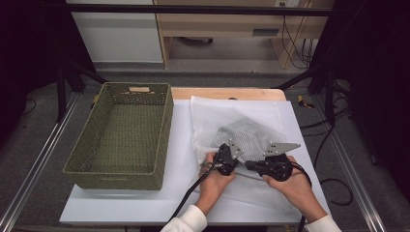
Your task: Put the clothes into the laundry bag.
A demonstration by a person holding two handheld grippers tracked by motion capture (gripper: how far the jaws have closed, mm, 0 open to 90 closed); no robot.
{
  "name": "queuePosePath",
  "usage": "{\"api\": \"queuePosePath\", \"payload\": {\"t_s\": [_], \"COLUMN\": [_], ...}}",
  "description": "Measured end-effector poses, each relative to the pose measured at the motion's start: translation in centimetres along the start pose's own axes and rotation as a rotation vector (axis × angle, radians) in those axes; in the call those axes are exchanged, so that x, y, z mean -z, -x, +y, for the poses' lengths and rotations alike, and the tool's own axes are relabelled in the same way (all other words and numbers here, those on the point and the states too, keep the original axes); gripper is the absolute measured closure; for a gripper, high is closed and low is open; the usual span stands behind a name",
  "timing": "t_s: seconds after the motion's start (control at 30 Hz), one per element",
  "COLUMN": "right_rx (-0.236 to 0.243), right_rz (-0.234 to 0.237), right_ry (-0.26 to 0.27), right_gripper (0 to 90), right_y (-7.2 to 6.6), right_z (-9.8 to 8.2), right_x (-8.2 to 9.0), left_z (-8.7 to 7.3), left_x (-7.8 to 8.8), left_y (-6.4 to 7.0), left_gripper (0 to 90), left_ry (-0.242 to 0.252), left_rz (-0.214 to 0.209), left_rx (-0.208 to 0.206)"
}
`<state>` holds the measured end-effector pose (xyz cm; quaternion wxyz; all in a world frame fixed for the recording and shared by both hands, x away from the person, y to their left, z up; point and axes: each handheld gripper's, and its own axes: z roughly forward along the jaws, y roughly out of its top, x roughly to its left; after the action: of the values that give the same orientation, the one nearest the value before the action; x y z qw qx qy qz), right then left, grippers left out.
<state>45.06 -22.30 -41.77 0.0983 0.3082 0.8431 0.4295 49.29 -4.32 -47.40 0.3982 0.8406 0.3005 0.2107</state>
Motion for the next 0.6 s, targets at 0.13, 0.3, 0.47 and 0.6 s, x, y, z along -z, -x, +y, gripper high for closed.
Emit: {"api": "queuePosePath", "payload": {"t_s": [0.13,0.3,0.47,0.6], "right_rx": [-0.004,-0.007,-0.011,-0.009], "right_rz": [-0.001,-0.003,-0.005,-0.005], "right_ry": [0.001,0.002,0.001,0.000], "right_gripper": [89.3,89.3,89.3,89.3], "right_y": [0.02,0.12,0.16,0.24], "right_z": [0.05,0.10,0.10,0.10], "right_x": [0.02,0.01,-0.03,-0.03], "left_z": [0.06,0.18,0.25,0.26], "left_x": [-0.28,-0.44,-0.61,-0.79], "left_y": [-0.10,-0.20,-0.26,-0.29], "left_gripper": [90.0,90.0,90.0,90.0], "left_ry": [0.001,-0.002,0.002,0.013], "left_rz": [0.004,0.009,0.013,0.018], "left_rx": [0.002,0.000,0.007,0.017]}}
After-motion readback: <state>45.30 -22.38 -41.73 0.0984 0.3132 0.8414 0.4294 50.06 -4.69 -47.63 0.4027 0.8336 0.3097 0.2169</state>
